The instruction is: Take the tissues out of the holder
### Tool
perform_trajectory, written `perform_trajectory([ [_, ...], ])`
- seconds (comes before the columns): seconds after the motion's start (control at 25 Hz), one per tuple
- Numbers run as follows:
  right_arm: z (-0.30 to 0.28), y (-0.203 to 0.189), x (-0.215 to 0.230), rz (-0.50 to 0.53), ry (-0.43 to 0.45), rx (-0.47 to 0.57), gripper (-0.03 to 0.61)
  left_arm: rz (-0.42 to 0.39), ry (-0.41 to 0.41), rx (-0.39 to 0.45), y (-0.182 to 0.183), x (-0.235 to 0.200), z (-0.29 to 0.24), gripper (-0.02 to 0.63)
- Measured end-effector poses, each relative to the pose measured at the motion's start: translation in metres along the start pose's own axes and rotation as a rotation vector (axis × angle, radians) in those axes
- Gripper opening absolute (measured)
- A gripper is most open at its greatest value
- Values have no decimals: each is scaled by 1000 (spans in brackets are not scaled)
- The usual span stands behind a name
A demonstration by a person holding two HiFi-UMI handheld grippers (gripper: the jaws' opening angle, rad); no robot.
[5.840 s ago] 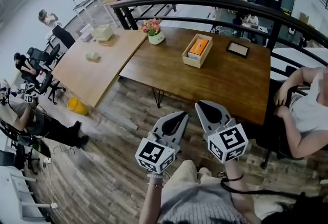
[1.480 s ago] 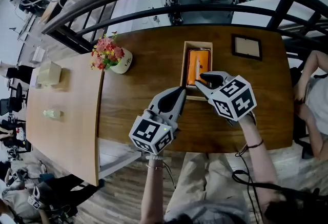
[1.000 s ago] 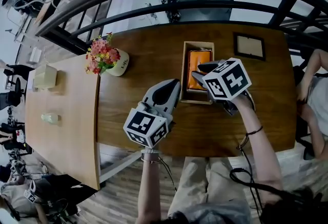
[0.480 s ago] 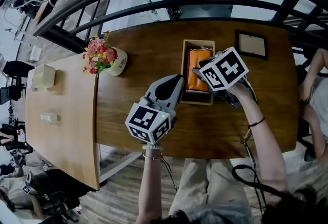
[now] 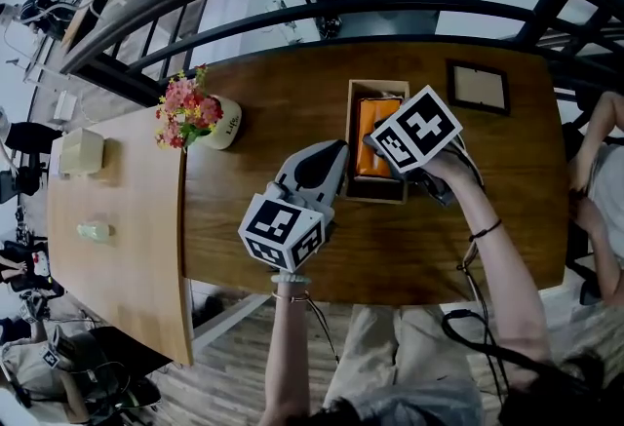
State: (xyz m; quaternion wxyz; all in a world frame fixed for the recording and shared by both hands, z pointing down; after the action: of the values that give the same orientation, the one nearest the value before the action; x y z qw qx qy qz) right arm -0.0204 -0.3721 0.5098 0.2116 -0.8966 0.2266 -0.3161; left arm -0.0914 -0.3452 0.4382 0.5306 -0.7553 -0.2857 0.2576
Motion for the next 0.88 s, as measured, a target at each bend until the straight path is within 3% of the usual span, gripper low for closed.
perform_trajectory([
  [0.44, -9, 4, -6, 19, 15, -85, 106, 12, -8, -4, -7, -1, -5, 8],
  [0.64, -20, 0, -6, 81, -54, -185, 103, 23, 1, -4, -7, -5, -4, 8],
  [0.76, -20, 2, -5, 108, -69, -186, 33, 30, 7, -1, -6, -9, -5, 8],
  [0.88, -19, 2, -4, 103, -53, -146, 15, 27, 4, -1, -7, -9, -8, 8],
])
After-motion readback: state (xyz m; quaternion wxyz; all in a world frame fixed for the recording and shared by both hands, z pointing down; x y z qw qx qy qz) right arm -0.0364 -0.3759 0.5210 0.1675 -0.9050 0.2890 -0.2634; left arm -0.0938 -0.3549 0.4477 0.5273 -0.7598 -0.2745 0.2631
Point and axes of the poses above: the fingertips, and each gripper's own axes: z backward along the fingers, x to its right, y out of its top, the point moved 2 cm from there along z, backward along the fingers, and after that the axes turned 15 degrees about y, right-handed, at the moved point
